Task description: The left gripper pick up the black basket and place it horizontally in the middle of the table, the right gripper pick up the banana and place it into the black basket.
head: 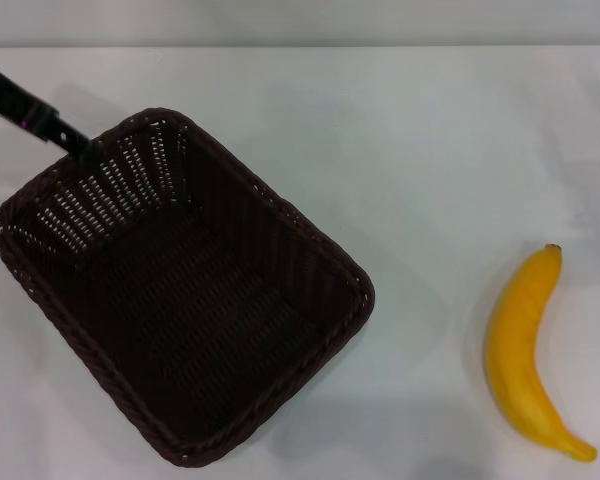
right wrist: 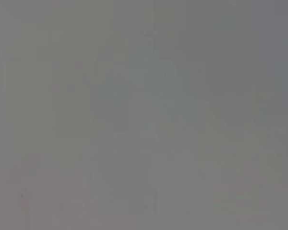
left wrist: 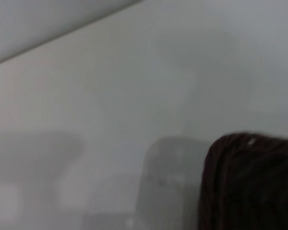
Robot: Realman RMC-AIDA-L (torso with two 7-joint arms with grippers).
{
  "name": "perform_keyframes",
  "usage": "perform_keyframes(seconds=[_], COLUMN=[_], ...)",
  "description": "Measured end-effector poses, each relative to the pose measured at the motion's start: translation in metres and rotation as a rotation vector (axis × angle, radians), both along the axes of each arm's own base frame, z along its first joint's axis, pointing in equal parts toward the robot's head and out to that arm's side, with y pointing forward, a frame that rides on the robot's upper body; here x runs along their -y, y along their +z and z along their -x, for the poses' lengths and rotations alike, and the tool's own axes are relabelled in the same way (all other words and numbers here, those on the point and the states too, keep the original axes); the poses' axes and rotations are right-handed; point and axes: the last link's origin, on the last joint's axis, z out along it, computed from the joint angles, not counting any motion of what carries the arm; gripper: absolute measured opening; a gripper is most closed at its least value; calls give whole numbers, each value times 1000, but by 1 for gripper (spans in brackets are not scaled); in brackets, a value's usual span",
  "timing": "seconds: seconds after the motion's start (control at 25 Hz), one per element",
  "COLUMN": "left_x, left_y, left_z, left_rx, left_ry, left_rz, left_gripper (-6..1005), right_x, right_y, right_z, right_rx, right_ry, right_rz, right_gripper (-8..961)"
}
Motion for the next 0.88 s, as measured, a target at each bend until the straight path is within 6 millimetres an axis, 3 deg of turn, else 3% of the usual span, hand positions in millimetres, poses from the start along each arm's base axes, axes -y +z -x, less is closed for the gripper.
perform_keyframes(seconds=[0.48,0.72,0.88], left_x=[4,1,2], left_y=[-50,-52,-50], left_z=[17,14,17], left_rx=[-73,-44,-48], left_ry=[1,-5,2], left_rz=[33,6,6], left_gripper=[835,828,696], right_x=[0,3,5], right_y=[3,4,4], right_z=[-2,-6,-7], right_rx=[1,1,1], right_ry=[-9,-20,-24], right_rz=[-8,-9,-9], right_gripper=[869,869,869])
